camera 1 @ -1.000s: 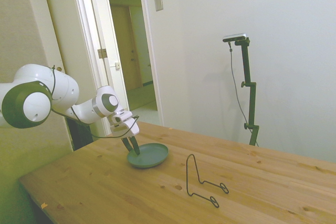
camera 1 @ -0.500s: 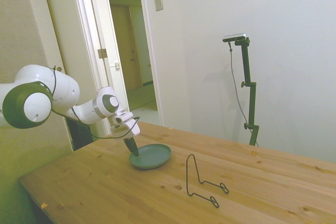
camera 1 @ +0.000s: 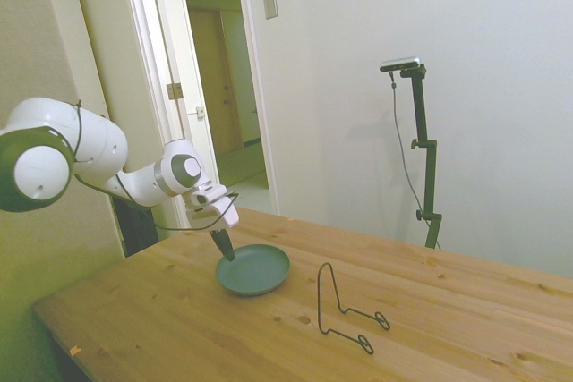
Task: Load the plate
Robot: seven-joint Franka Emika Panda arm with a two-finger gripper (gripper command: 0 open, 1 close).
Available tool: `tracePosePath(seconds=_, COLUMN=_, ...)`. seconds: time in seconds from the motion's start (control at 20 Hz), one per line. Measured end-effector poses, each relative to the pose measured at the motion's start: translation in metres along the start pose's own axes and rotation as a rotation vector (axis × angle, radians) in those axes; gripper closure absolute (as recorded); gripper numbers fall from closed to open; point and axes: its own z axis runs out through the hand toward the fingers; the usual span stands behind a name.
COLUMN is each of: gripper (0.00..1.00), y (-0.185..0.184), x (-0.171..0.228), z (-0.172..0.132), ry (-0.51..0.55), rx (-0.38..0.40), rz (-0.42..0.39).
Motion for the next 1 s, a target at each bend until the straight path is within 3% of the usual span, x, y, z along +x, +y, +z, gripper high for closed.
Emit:
tracePosePath(seconds=0.25, gripper=1.00, y=0.072, x=0.020, z=-0.067, ry=-0.004, rx=0.145, rz=-0.042)
tracePosePath(seconds=0.45, gripper=1.00, y=0.134, x=0.017, z=-0.105, ry=-0.088, rx=0.248, rz=-0.110)
tracePosePath(seconds=0.85, gripper=1.00, y=0.193, x=0.041, z=-0.119, ry=-0.252, rx=0.442, rz=-0.330)
tracePosePath(seconds=1.0, gripper=1.00, y=0.209, x=0.054, z=-0.117, ry=-0.275, rx=0.468, rz=-0.364)
